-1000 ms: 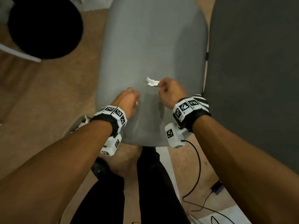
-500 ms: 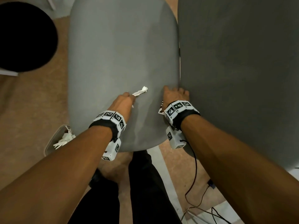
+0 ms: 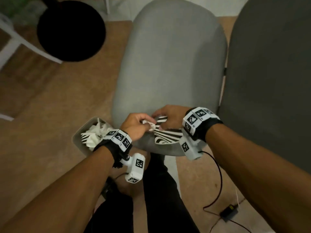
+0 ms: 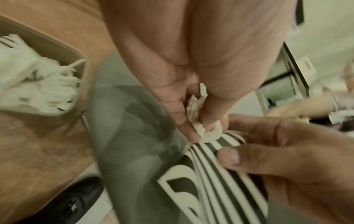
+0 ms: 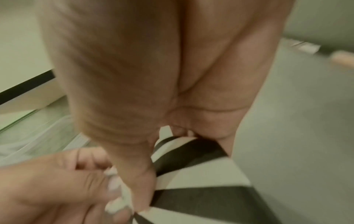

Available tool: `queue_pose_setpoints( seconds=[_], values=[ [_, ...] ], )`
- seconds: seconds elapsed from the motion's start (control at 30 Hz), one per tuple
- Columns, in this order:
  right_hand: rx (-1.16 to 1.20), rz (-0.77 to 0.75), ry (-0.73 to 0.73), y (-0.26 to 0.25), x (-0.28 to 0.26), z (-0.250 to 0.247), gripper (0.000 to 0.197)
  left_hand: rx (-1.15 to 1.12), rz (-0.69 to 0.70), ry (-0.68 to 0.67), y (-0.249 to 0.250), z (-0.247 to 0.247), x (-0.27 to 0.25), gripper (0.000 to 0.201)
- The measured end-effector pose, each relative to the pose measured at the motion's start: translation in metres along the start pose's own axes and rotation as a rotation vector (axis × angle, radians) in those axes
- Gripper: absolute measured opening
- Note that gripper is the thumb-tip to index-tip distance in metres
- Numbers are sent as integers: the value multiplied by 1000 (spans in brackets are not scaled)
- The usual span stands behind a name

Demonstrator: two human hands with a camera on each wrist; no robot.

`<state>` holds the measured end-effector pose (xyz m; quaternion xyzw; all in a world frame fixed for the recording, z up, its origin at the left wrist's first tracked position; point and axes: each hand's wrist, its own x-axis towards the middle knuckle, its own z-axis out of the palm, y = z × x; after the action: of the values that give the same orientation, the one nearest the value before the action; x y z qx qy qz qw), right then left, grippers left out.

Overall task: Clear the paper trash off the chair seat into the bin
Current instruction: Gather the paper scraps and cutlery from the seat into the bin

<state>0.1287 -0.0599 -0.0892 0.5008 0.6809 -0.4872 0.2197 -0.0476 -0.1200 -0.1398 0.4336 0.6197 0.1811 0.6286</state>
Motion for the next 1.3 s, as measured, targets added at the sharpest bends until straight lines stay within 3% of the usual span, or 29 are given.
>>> queue_pose_setpoints(
  seconds=[0.13,0.2,0.4,0.57,0.67,0.77,0.87,1.0,1.1,1.3],
  values=[
    [35,-75,-7,-75,24,55,36,-113,-70,213,-54,-59,-47,27],
    [65,-93,7,-109,36,87,36,-89,-119,314,-89,-90,-68,34],
    [15,-100,47,-175,93,177,35,-181,-166,387,-183,-150,-88,35],
    [87,-24,211,-180,158,213,33,-177,-155,522,-239,-163,-52,30],
    [166,20,265,-169,203,228,47,-127,-232,540,-268,-163,-36,42],
    [58,-39,251,-159,232,236,59,67,-220,657,-289,-164,-33,39],
    [-172,-137,183,-159,260,249,58,99,-289,694,-310,-164,-37,48],
    [-398,-83,23,-158,304,271,59,98,-274,587,-336,-158,-34,63],
    [-420,-12,-22,-152,336,281,61,150,-243,588,-348,-150,-30,68],
    [-450,-22,-117,-135,375,299,65,120,-229,640,-360,-139,-24,68]
  ],
)
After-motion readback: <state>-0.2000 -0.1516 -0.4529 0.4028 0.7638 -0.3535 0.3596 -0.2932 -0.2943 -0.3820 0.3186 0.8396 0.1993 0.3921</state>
